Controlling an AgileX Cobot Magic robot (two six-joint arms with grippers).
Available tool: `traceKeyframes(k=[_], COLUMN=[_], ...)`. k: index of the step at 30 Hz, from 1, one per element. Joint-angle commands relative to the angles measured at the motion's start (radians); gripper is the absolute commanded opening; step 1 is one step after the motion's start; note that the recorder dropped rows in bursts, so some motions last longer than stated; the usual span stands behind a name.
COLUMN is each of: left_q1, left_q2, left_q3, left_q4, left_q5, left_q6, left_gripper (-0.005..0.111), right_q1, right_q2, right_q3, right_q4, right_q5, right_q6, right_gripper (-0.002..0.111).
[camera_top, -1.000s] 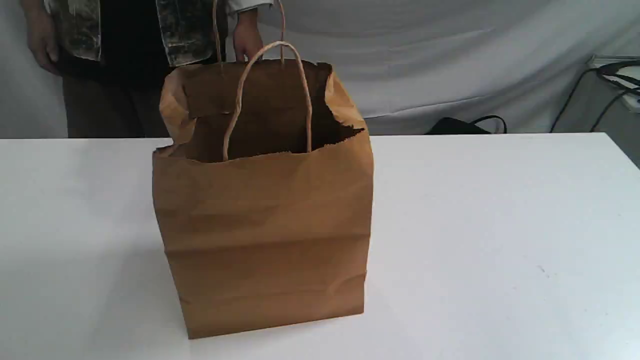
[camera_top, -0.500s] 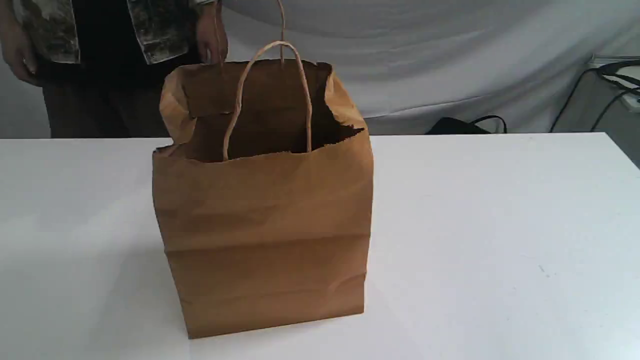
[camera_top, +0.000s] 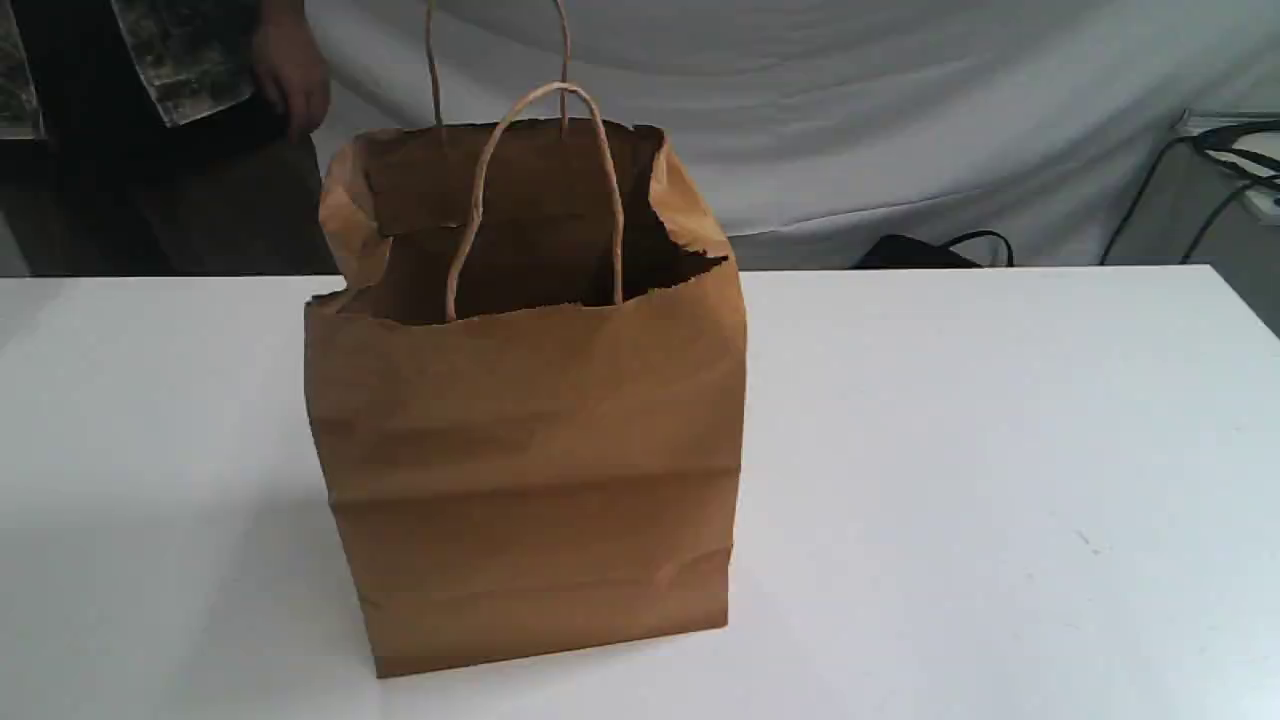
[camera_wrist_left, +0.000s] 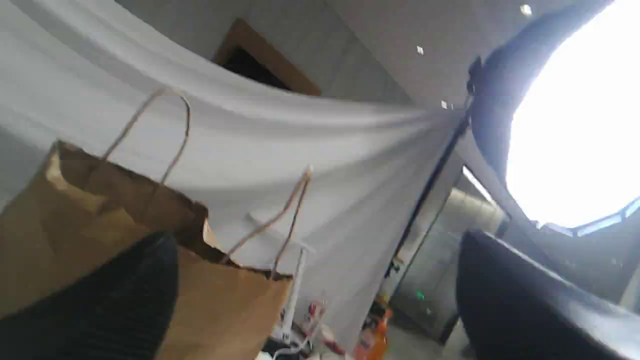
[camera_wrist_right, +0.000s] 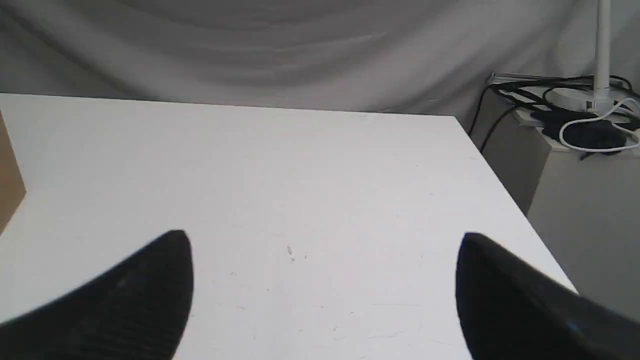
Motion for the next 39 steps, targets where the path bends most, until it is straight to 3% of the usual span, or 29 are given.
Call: traceKeyframes(k=[1,3,5,10,15,21,25,28,31,37,39], left_q1=[0.001,0.001,0.001,0.001,0.001,0.001,0.001,0.001,0.001,0.001,0.001], left_q2=[-0.002,-0.002,-0.002,-0.002,-0.002,-0.002,-0.002,-0.002,-0.002,-0.002,-0.002], left_q3=[-0.001,-0.001,0.001,0.001,0.001,0.001,0.001,0.001,0.001,0.028,0.028], left_q4=[-0.115,-0.129,-0.2,-0.569,-0.894,-0.995,-1.229,-1.35,-1.401,-1.417,-1.384], left_q5=[0.121,0.214,0.281,0.315,0.535,0.753,0.874,0.867,0.861,0.8,0.811], left_q6=[0.06,0.131,0.311,0.896,1.208,1.389,1.75,1.866,1.87,1.859,1.87], left_gripper=[0.077,0.077,0.077,0.077,0.077,0.077,0.077,0.077,0.077,0.077,0.07], right_q1=[0.002,0.002,0.002,0.002,0.002,0.002,0.002,0.002,0.002,0.002,0.002], right_q2=[-0.005,-0.005,-0.005,-0.005,-0.005,-0.005,-0.005,-0.005,-0.005,-0.005,-0.005], right_q3=[0.003,0.003,0.003,0.003,0.003,0.003,0.003,0.003,0.003,0.003,0.003], right_q4=[-0.015,-0.015,-0.015,-0.015,-0.015,-0.015,-0.015,-0.015,-0.015,-0.015,-0.015], right_q5=[0.006,0.006,0.006,0.006,0.006,0.006,0.006,0.006,0.006,0.006,0.006], right_q6=[0.003,0.003,0.005,0.005,0.005,0.005,0.005,0.005,0.005,0.005,0.005], right_gripper=[0.071,0.071,0.071,0.071,0.071,0.071,0.071,0.071,0.071,0.071,0.071])
